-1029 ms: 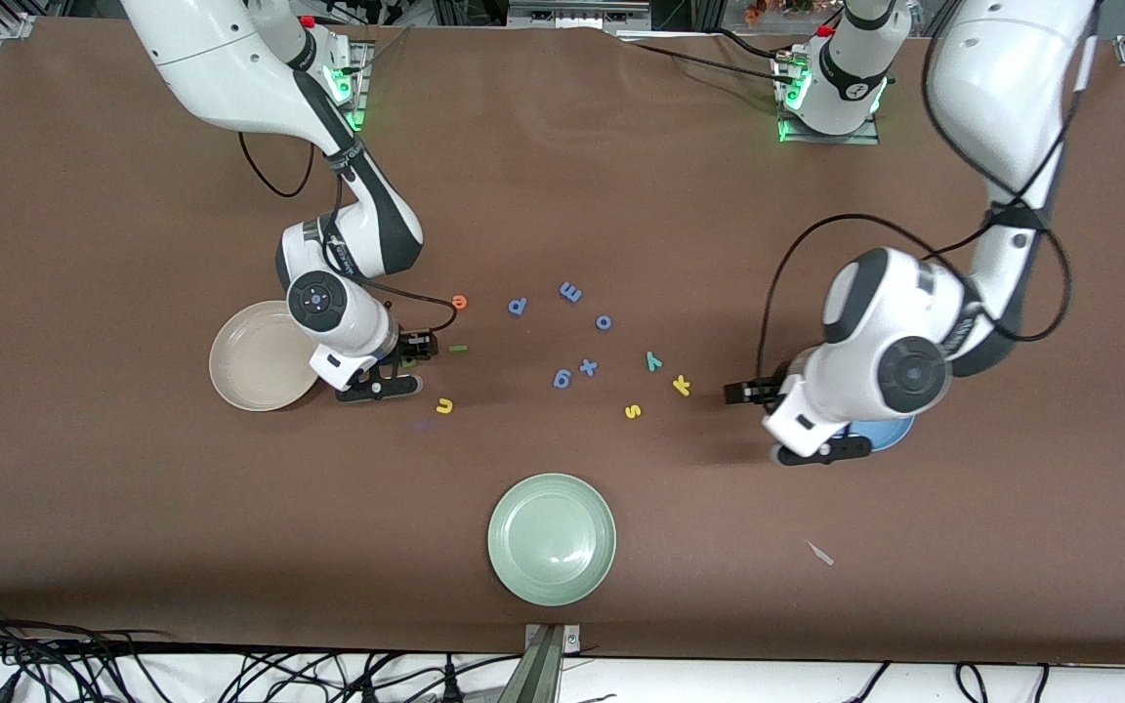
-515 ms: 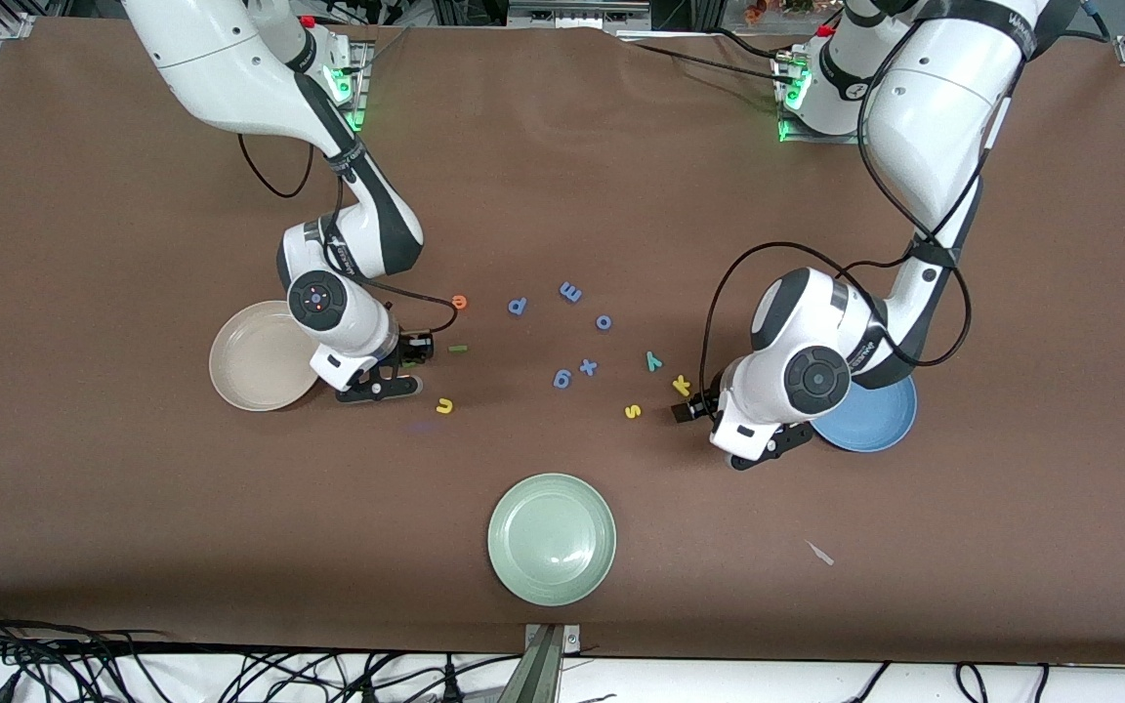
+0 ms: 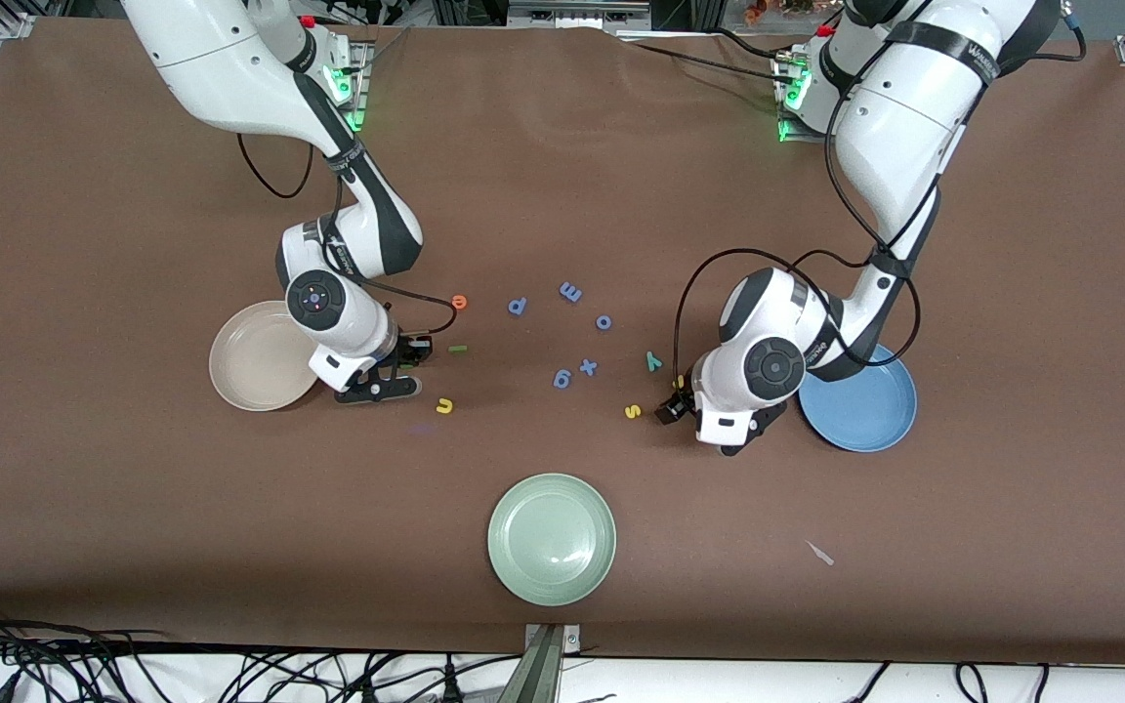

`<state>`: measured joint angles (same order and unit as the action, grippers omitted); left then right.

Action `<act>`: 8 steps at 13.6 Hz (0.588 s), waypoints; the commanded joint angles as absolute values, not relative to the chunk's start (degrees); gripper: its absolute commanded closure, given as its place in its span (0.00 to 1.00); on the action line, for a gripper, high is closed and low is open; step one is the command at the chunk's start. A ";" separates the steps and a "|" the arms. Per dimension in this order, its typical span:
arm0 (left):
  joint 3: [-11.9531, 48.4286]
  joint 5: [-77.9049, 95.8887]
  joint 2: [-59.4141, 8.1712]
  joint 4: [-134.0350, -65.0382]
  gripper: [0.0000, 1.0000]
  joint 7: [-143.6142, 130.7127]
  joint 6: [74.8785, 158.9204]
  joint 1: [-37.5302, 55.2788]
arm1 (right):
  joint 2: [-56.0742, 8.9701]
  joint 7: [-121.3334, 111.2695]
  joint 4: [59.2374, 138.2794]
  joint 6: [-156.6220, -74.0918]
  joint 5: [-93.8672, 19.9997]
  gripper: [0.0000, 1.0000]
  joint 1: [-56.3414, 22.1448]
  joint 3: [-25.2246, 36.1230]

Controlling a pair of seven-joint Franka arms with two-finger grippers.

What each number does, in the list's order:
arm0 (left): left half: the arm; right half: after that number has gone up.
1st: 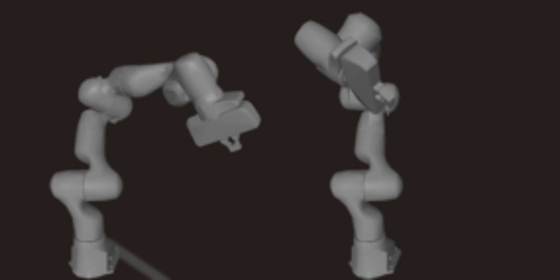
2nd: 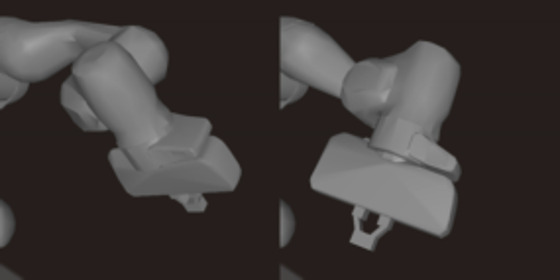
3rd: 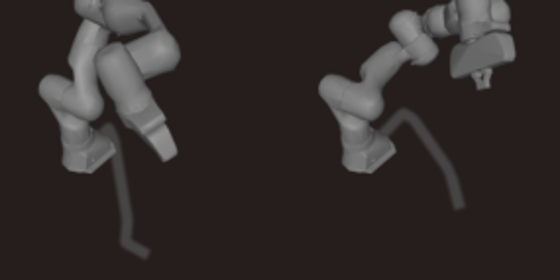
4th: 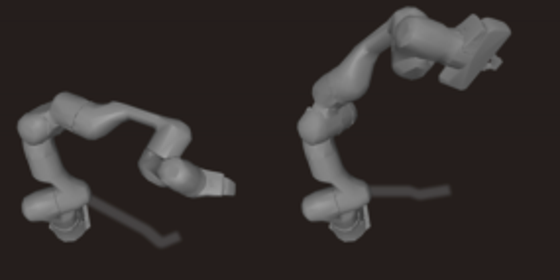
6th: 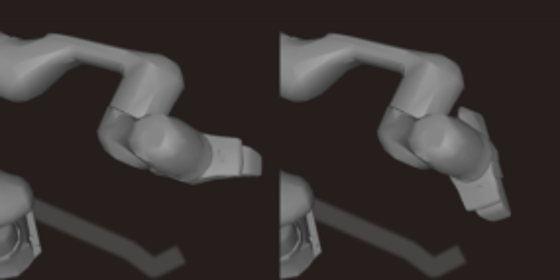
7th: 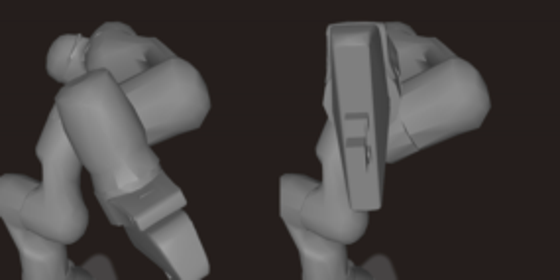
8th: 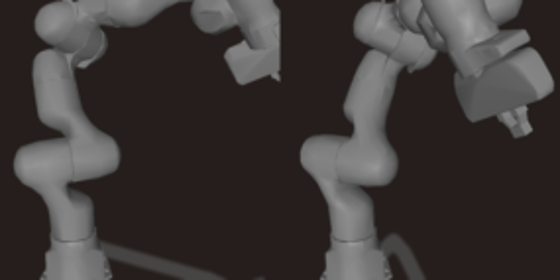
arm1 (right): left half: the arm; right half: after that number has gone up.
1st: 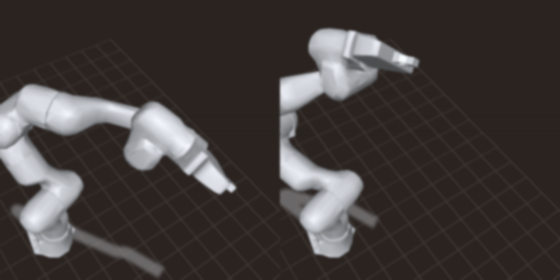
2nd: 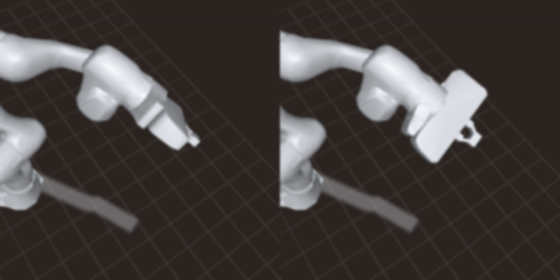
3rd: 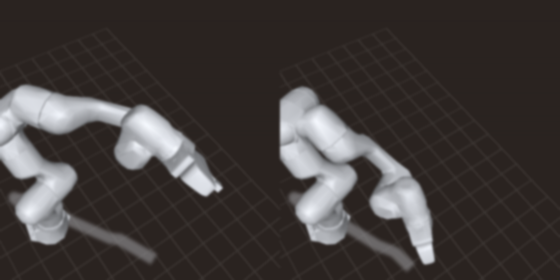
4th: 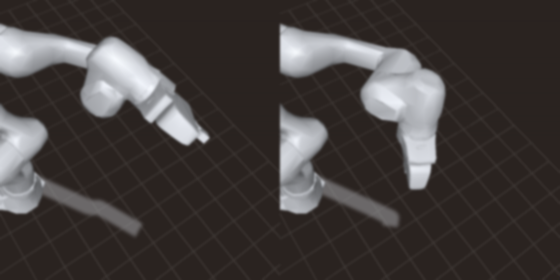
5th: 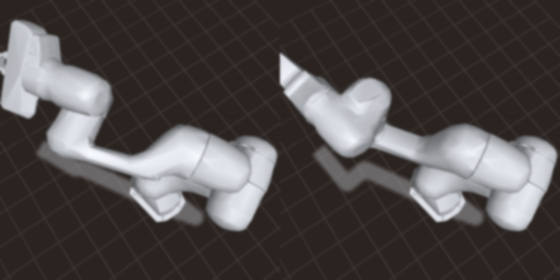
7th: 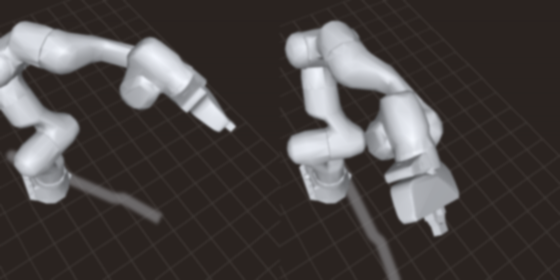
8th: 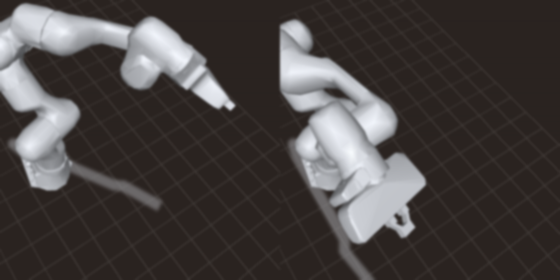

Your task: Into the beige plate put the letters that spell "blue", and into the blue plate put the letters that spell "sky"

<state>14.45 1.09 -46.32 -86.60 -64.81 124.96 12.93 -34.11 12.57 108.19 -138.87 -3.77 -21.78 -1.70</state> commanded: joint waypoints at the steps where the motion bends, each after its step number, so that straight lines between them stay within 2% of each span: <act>1: 14.24 -0.09 -45.44 -88.32 0.00 -66.62 125.51 13.36 | -31.91 10.55 106.09 -133.79 -4.57 0.95 -20.83 -1.41; 4: 14.33 0.00 -45.09 -89.38 0.00 -67.58 125.16 13.27 | -29.45 1.27 105.56 -128.86 -4.57 0.94 -20.48 2.71; 8: 14.33 -0.09 -45.26 -89.38 0.22 -67.59 125.42 13.53 | -27.86 -8.51 105.82 -123.41 -4.57 0.93 -20.48 9.74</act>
